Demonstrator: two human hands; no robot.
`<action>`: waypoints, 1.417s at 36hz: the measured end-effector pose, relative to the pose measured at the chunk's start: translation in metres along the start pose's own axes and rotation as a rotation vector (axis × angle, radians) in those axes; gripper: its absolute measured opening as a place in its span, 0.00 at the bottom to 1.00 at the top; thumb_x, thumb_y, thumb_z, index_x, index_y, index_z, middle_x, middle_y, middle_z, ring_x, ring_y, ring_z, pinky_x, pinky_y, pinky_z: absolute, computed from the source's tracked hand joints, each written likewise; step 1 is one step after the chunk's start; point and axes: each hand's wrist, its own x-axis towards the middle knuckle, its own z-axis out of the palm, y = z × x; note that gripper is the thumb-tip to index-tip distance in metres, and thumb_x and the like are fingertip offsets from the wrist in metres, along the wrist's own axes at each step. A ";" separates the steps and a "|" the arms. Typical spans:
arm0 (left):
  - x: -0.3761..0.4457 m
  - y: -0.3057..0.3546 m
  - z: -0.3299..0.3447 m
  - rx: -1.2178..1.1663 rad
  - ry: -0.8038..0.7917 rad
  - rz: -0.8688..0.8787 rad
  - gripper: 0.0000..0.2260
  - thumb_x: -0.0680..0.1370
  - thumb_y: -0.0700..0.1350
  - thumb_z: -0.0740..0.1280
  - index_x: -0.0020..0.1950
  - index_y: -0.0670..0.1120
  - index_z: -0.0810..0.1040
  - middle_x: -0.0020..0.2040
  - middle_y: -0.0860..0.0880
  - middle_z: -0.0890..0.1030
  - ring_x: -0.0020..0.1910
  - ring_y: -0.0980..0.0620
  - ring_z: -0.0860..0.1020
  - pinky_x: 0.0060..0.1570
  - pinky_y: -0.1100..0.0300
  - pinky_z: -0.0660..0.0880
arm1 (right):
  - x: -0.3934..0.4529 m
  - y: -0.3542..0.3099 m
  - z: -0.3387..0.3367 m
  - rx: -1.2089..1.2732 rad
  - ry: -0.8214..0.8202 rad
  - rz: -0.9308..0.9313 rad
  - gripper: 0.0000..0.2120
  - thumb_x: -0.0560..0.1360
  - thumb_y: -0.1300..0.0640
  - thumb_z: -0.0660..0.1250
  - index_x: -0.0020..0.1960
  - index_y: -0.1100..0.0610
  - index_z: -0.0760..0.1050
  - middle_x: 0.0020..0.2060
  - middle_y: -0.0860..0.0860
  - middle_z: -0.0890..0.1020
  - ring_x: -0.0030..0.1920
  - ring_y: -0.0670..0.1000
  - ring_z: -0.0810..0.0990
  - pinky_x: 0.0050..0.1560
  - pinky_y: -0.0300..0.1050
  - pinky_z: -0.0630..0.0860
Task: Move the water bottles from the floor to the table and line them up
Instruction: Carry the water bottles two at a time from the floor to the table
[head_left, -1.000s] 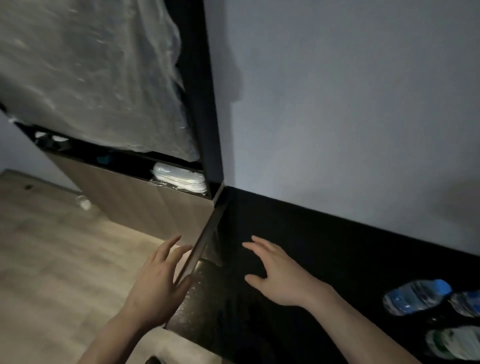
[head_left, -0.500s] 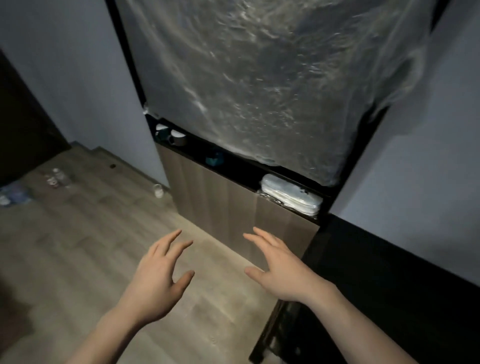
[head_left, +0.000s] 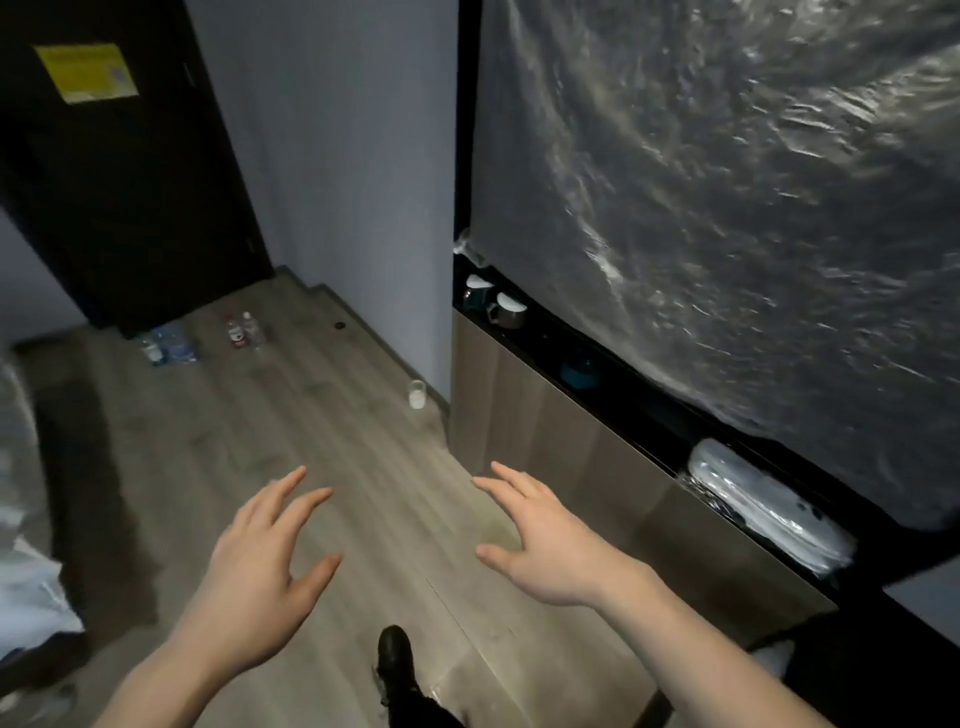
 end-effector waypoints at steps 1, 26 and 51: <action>0.010 -0.011 -0.004 0.002 -0.001 -0.009 0.29 0.75 0.56 0.73 0.75 0.56 0.69 0.80 0.53 0.60 0.78 0.48 0.59 0.75 0.50 0.62 | 0.017 -0.005 0.001 0.002 -0.006 -0.010 0.36 0.78 0.42 0.66 0.80 0.41 0.52 0.81 0.41 0.48 0.81 0.50 0.44 0.80 0.50 0.51; 0.303 -0.274 -0.122 -0.014 0.096 -0.198 0.30 0.74 0.55 0.75 0.74 0.56 0.71 0.79 0.51 0.64 0.77 0.46 0.63 0.75 0.48 0.63 | 0.456 -0.191 -0.029 -0.094 -0.121 -0.246 0.36 0.78 0.43 0.67 0.81 0.44 0.55 0.82 0.45 0.50 0.81 0.51 0.49 0.79 0.45 0.51; 0.554 -0.580 -0.217 -0.041 -0.001 -0.067 0.31 0.76 0.61 0.68 0.77 0.60 0.63 0.81 0.56 0.56 0.78 0.50 0.59 0.76 0.49 0.62 | 0.765 -0.373 0.012 -0.060 -0.079 -0.122 0.35 0.78 0.40 0.66 0.80 0.41 0.55 0.81 0.42 0.50 0.81 0.47 0.51 0.79 0.45 0.53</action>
